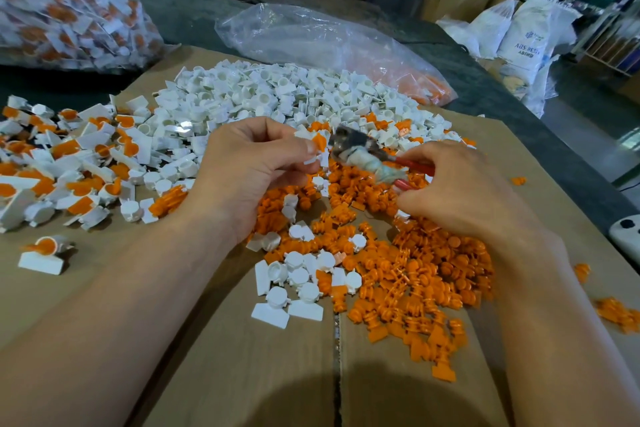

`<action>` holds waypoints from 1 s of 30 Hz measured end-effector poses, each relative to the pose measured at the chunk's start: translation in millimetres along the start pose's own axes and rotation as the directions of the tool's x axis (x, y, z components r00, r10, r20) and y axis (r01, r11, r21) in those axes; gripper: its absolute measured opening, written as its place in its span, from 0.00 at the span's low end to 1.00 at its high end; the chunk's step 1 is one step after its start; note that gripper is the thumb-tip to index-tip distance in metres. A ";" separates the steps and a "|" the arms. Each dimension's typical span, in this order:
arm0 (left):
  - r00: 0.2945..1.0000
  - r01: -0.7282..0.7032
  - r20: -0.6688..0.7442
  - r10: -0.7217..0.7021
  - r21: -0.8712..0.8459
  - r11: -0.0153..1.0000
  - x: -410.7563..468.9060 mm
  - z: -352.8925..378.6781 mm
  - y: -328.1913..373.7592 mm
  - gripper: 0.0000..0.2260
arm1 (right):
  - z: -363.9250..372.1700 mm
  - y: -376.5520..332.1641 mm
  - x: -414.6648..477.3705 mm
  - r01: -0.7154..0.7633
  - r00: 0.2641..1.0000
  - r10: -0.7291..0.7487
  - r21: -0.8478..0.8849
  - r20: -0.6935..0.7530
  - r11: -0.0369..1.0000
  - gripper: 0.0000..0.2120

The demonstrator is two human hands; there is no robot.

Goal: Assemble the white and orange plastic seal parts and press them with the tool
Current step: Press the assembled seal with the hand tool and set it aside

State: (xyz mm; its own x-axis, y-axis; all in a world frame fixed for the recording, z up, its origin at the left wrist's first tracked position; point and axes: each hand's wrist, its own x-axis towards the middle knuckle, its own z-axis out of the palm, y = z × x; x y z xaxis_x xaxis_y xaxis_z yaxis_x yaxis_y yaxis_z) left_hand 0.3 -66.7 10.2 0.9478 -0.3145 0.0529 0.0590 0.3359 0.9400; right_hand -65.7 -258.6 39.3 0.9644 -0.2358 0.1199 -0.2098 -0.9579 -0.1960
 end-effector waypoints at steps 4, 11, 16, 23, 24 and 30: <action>0.997 -0.064 -0.037 0.062 -0.052 0.997 2.5 1.7 -2.5 0.09 | 2.2 -3.4 -0.1 0.050 0.997 -0.048 0.036 -0.062 0.998 0.05; 0.983 -0.175 -0.083 0.167 -0.109 0.979 1.9 1.5 -2.9 0.10 | 9.1 -14.4 -2.9 0.167 0.947 -0.171 -0.037 -0.271 0.985 0.07; 0.973 -0.214 -0.112 0.200 -0.136 0.967 2.7 1.2 -3.2 0.08 | 15.3 -22.3 -5.1 0.201 0.953 -0.189 0.028 -0.238 0.979 0.08; 0.966 -0.243 -0.143 0.218 -0.199 0.949 3.8 3.7 -1.5 0.06 | 22.3 -26.4 -5.0 0.247 0.957 -0.234 0.058 -0.169 0.967 0.20; 0.964 -0.249 -0.147 0.222 -0.197 0.948 3.9 4.3 -1.6 0.06 | 23.0 -26.6 -4.8 0.245 0.959 -0.234 0.052 -0.157 0.968 0.20; 0.961 -0.260 -0.148 0.235 -0.189 0.947 4.9 4.4 -2.5 0.07 | 23.4 -27.0 -4.9 0.255 0.957 -0.245 0.049 -0.152 0.966 0.19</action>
State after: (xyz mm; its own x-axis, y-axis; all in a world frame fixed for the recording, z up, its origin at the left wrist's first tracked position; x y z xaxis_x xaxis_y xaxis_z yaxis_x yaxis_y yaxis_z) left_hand 3.4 -72.9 9.6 0.9709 -0.0916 0.2214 -0.1318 0.5674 0.8128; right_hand -61.0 -227.8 21.2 0.9502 -0.0160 0.3112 0.0511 -0.9772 -0.2063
